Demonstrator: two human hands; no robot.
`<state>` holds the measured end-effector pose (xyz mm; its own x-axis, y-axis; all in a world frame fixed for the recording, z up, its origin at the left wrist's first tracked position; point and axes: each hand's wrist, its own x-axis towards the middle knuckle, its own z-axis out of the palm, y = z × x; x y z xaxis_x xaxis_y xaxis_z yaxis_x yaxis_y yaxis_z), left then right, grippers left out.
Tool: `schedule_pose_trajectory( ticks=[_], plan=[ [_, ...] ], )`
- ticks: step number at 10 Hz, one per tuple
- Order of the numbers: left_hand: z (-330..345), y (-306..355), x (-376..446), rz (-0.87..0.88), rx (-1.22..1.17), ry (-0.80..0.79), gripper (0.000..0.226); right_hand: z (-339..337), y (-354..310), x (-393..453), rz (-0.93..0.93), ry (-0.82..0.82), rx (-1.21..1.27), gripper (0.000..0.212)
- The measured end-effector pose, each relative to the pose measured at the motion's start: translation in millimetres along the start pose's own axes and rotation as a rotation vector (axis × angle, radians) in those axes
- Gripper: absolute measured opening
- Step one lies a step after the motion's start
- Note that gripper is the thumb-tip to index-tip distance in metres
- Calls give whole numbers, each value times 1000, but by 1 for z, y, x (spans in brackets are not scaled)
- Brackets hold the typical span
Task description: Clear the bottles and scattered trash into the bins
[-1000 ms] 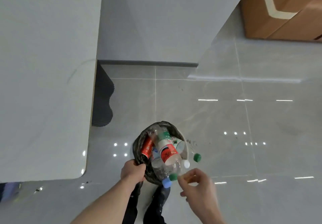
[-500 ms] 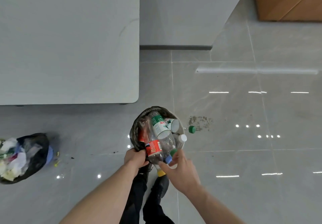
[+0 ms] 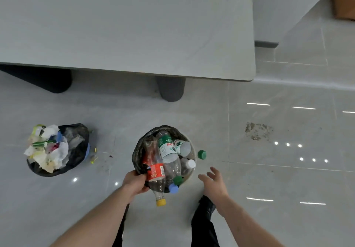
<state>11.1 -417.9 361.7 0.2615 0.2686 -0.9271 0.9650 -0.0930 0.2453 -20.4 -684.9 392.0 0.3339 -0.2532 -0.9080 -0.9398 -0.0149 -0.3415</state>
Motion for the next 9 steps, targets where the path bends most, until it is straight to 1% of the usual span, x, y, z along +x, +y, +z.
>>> schedule_pose_trajectory(
  ticks=[1,2,3,4,6,7,8,9],
  plan=[
    [-53,-15,53,21,67,-34,13,72,9,32,98,-62,167,60],
    [-101,-29,110,43,140,-67,12,142,16,54,167,-81,244,48],
    [-146,-42,167,53,175,-101,15,206,21,67,176,-111,259,37],
    [-180,-51,215,64,170,-132,18,261,23,79,148,-142,267,35],
    [-228,-58,270,111,169,-170,19,333,20,114,137,-157,272,32],
    [-251,-58,282,128,111,-133,24,357,16,120,123,-168,243,31],
    [-269,-56,279,135,44,-99,27,370,13,111,115,-179,188,36],
    [-281,-46,254,111,24,-46,24,370,9,92,119,-150,150,49]
  ],
)
